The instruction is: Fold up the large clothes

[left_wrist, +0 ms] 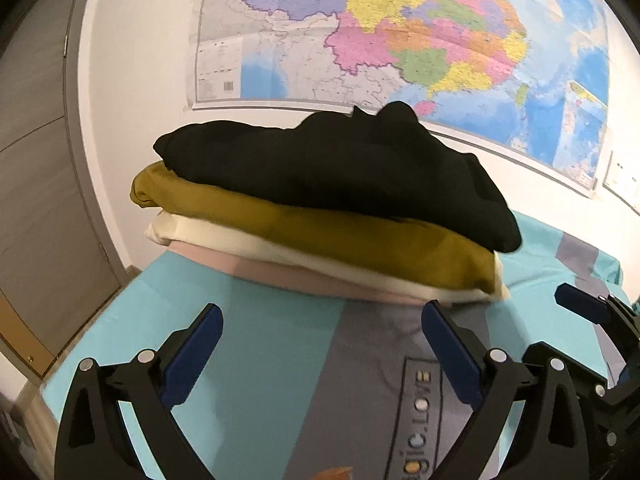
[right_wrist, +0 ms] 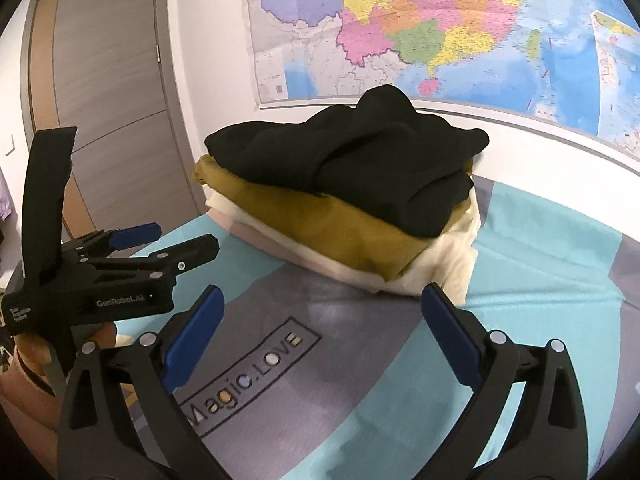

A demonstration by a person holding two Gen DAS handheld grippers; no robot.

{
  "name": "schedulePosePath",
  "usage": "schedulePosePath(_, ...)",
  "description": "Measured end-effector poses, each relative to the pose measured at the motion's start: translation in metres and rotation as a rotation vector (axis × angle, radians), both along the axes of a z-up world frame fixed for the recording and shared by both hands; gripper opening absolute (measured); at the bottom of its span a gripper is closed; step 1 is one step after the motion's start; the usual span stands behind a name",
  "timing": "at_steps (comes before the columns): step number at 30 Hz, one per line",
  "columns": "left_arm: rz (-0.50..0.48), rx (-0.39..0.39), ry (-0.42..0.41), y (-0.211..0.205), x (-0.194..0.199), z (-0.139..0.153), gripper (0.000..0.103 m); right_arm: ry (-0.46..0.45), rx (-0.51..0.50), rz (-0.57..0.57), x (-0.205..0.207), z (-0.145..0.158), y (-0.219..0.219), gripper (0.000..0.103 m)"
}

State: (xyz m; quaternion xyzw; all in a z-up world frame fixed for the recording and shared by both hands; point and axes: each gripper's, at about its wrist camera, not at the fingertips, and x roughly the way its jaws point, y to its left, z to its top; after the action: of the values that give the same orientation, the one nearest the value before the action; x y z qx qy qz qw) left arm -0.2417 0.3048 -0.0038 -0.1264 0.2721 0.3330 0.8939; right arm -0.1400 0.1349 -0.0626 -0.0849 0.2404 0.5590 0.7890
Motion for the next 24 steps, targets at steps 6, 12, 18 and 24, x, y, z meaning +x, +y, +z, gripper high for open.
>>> schedulePosePath(6,0.001,0.046,0.002,-0.018,-0.009,0.001,0.096,-0.004,-0.001,-0.004,-0.012,0.000,-0.012,0.097)
schedulePosePath(12,-0.003,0.048,0.002,-0.029,-0.016,0.002,0.096,-0.003,-0.005,-0.001,-0.021,-0.001,-0.020,0.097)
schedulePosePath(18,0.009,0.054,-0.002,-0.033,-0.023,0.004,0.096,0.008,-0.004,0.001,-0.027,-0.003,-0.024,0.097)
schedulePosePath(24,0.008,0.060,-0.004,-0.037,-0.029,0.005,0.096,0.005,0.002,0.002,-0.031,-0.003,-0.025,0.097)
